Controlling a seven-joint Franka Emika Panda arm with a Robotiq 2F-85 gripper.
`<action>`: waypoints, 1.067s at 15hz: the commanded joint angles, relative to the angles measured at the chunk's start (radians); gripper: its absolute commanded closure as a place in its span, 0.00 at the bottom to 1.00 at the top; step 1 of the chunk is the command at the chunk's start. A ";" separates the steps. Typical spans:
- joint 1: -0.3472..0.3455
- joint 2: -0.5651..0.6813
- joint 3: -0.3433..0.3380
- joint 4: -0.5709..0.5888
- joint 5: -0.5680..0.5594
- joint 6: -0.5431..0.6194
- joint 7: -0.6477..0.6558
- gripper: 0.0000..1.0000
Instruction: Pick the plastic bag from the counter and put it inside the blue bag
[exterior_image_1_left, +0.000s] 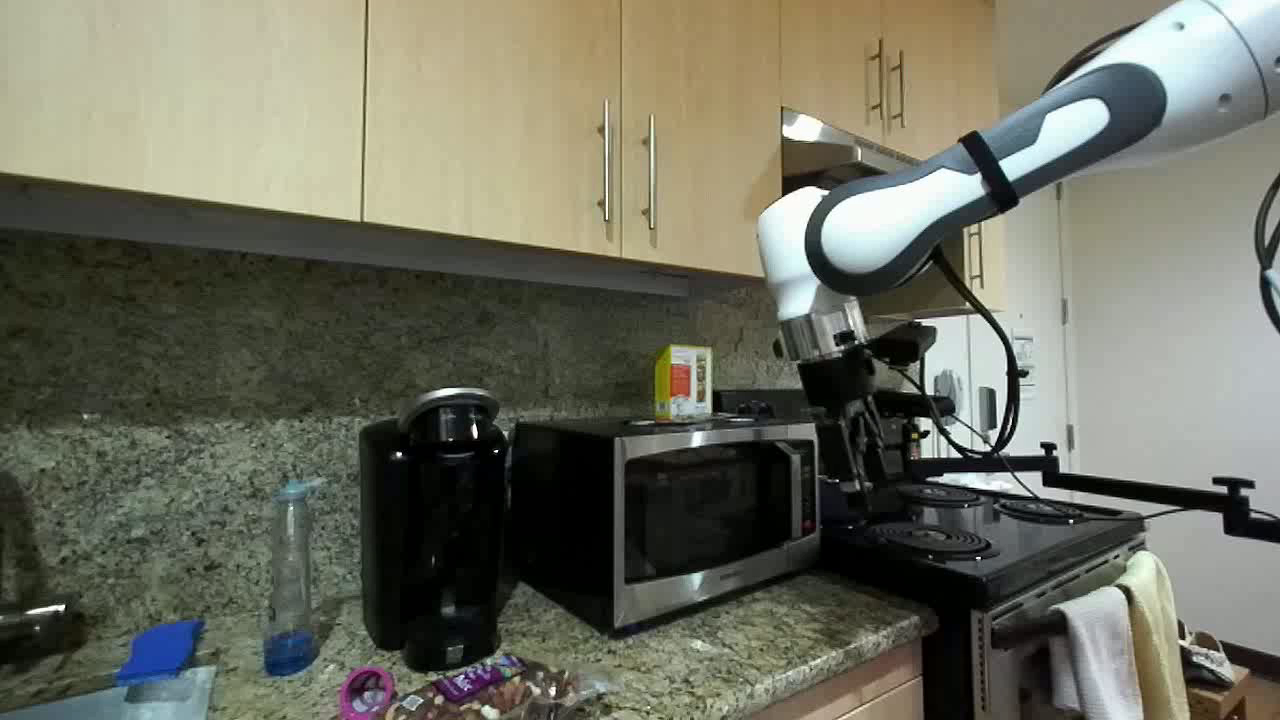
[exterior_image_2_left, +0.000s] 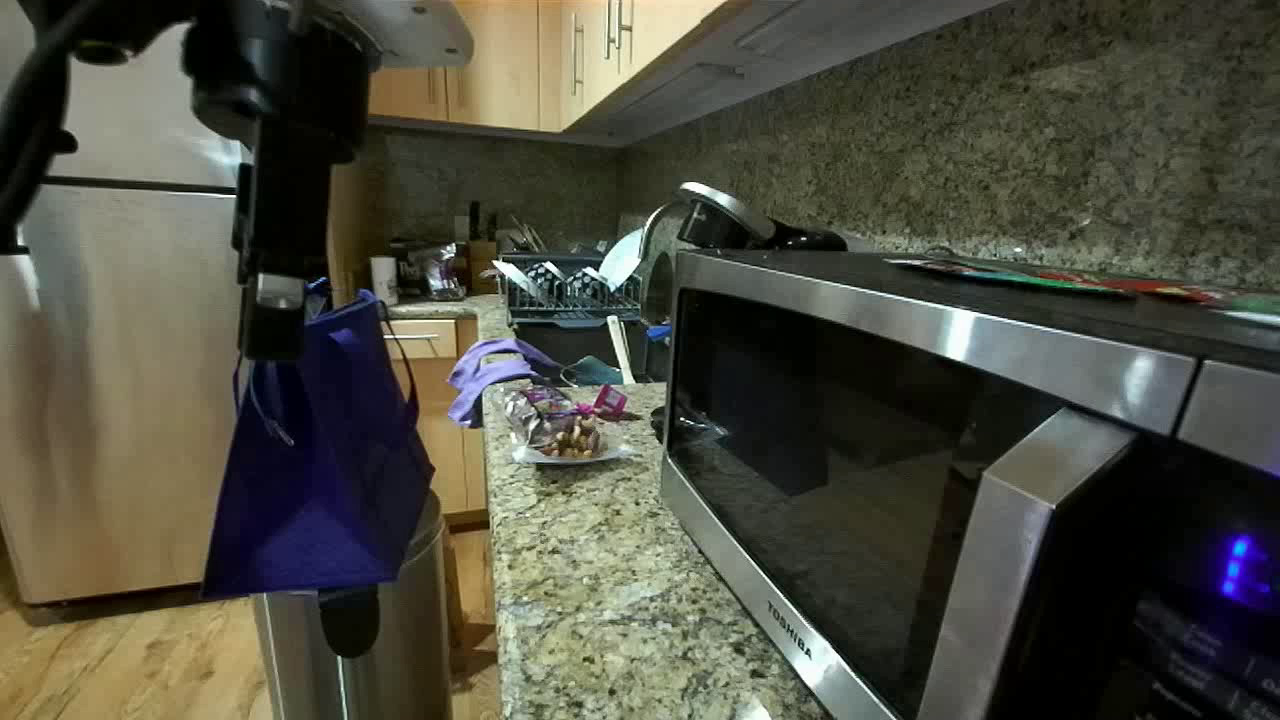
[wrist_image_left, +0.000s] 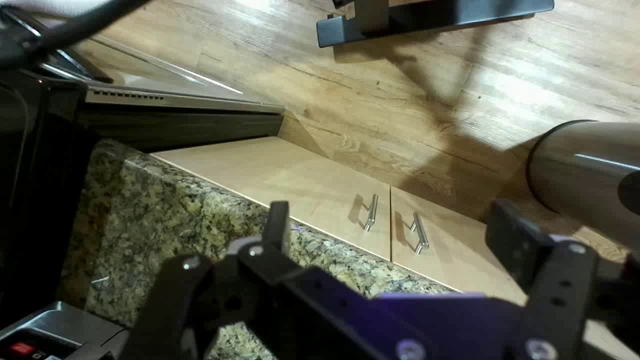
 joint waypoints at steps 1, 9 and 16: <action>0.012 0.000 -0.011 0.002 -0.003 -0.003 0.003 0.00; 0.079 0.062 -0.009 0.033 0.034 0.068 -0.139 0.00; 0.185 0.207 0.038 0.081 0.029 0.204 -0.333 0.00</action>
